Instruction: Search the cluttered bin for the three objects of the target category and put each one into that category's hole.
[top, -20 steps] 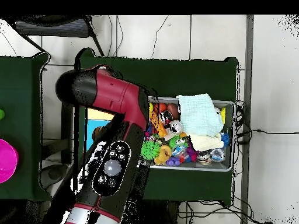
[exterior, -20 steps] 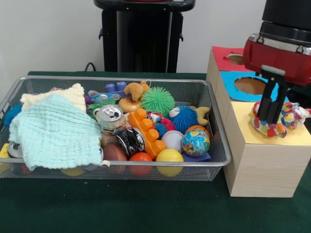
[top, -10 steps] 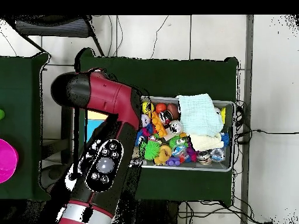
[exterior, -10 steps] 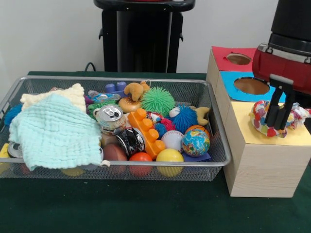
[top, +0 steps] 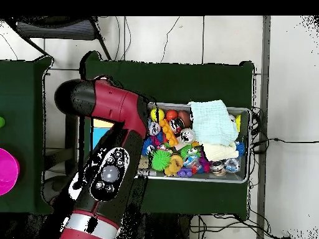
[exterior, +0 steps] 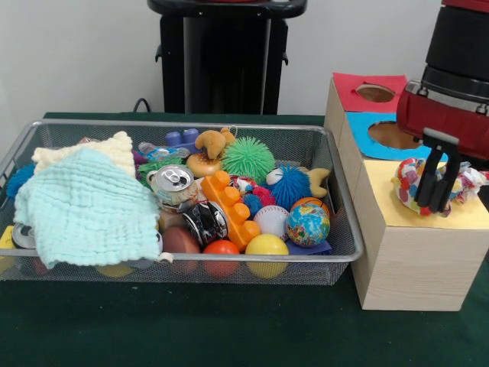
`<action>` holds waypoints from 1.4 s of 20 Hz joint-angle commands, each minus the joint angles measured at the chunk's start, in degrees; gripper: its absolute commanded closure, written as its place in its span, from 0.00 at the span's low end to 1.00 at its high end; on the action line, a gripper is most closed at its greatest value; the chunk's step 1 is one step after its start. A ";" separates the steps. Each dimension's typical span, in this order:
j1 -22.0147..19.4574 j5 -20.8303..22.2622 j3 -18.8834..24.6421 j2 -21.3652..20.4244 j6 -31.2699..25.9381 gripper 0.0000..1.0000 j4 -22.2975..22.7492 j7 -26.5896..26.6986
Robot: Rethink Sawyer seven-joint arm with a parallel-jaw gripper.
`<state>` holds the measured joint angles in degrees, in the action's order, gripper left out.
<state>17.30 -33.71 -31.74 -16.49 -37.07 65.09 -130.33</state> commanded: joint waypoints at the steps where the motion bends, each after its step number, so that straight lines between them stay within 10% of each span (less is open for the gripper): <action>1: -0.17 -1.35 6.14 1.74 -4.90 1.00 2.14 -14.38; 28: 2.48 -1.50 5.27 -1.60 -9.28 1.00 7.64 -15.24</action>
<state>20.31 -34.94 -30.64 -18.00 -38.55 66.21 -130.33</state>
